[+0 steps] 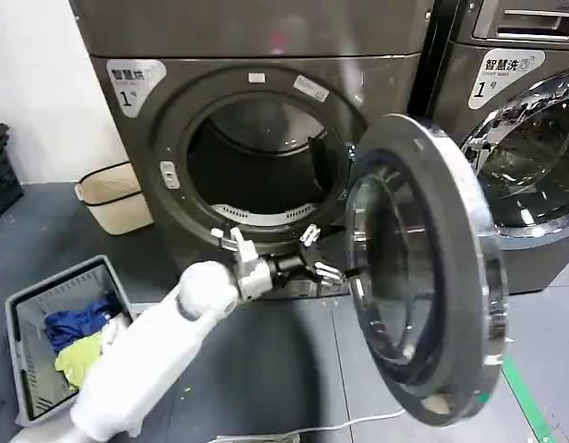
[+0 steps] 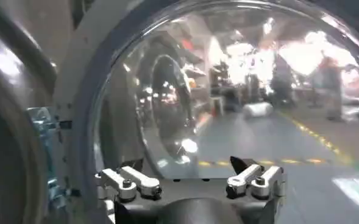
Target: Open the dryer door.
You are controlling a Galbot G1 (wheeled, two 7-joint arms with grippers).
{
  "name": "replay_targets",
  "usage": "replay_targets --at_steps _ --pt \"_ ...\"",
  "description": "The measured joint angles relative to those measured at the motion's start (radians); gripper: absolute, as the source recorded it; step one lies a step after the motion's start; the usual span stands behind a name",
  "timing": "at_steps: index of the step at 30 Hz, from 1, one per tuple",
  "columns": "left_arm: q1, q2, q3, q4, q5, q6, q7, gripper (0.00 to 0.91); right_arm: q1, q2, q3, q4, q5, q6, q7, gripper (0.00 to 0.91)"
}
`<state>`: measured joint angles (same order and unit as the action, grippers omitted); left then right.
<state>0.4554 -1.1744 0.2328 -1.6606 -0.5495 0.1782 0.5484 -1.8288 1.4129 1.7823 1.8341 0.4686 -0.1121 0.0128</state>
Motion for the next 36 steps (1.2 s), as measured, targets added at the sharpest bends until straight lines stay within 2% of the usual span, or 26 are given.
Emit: replay_targets --at_steps 7,18,29,36 --pt "-0.062 -0.062 0.077 0.061 0.010 -0.012 -0.017 0.907 0.019 0.020 0.075 -0.018 -0.006 -0.022 0.002 0.907" --pt "-0.137 -0.143 0.151 0.142 0.006 -0.024 -0.023 0.907 0.018 0.057 0.134 -0.039 -0.022 -0.027 0.017 0.907" --pt "-0.197 -0.221 0.175 0.245 0.004 -0.036 -0.028 0.907 0.024 0.075 0.193 -0.098 -0.105 0.002 0.159 0.907" --pt "-0.220 -0.258 0.185 0.292 0.005 -0.041 -0.028 0.907 0.026 0.084 0.206 -0.111 -0.107 0.011 0.190 0.907"
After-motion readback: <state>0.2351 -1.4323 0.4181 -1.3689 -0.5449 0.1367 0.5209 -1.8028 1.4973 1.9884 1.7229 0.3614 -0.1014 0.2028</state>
